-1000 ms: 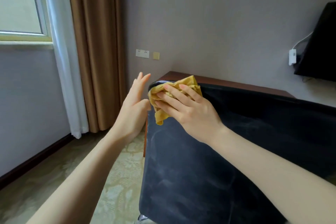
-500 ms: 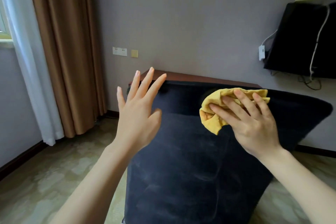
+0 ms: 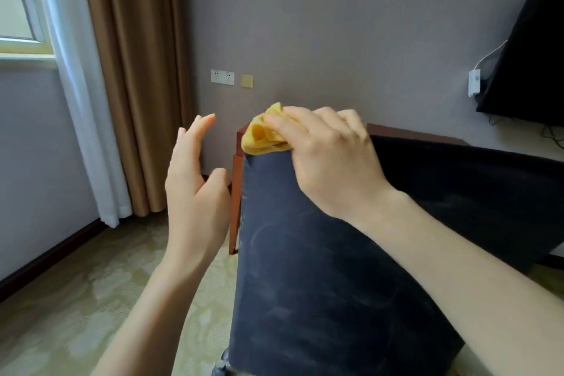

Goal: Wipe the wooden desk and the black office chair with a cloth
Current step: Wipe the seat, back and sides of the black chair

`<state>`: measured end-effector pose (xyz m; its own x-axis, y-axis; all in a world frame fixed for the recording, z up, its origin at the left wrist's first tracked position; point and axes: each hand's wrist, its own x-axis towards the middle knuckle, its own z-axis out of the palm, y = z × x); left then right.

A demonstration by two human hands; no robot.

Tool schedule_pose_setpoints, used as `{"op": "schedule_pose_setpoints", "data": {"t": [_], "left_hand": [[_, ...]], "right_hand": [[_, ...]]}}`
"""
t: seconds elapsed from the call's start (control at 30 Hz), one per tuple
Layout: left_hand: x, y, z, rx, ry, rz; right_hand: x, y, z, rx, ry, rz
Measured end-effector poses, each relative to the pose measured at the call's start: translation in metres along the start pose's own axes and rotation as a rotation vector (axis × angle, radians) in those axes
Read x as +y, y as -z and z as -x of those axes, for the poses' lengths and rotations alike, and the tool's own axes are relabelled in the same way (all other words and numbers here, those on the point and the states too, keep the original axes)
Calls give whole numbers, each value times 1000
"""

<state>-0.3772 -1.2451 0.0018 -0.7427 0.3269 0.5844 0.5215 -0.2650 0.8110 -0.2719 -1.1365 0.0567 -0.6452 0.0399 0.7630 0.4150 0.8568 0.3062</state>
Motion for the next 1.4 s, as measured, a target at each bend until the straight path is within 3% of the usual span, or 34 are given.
{"op": "schedule_pose_setpoints", "data": {"t": [0.23,0.37,0.5,0.6,0.77,1.03,1.23,1.4], "left_hand": [[2,26,2,-34,-24,-99],[6,24,8,-109,-79,-171],[12,1,21,-350,-174,-254],[18,-23,33,-485,-303,-329],[24,-52,36,-474,-393,-471],[13,-56,22,-353,-488,-649],[8,-57,19,-361,-498,-615],[3,-56,10,-321,-455,-552]], "right_hand": [[-54,-60,-3,-200,272,311],[-40,-86,30,-143,386,326],[-12,-94,64,66,425,127],[23,-88,94,94,451,137],[82,-64,133,88,470,333],[148,-23,146,266,360,506],[106,-41,119,434,174,230],[56,-56,87,397,104,130]]}}
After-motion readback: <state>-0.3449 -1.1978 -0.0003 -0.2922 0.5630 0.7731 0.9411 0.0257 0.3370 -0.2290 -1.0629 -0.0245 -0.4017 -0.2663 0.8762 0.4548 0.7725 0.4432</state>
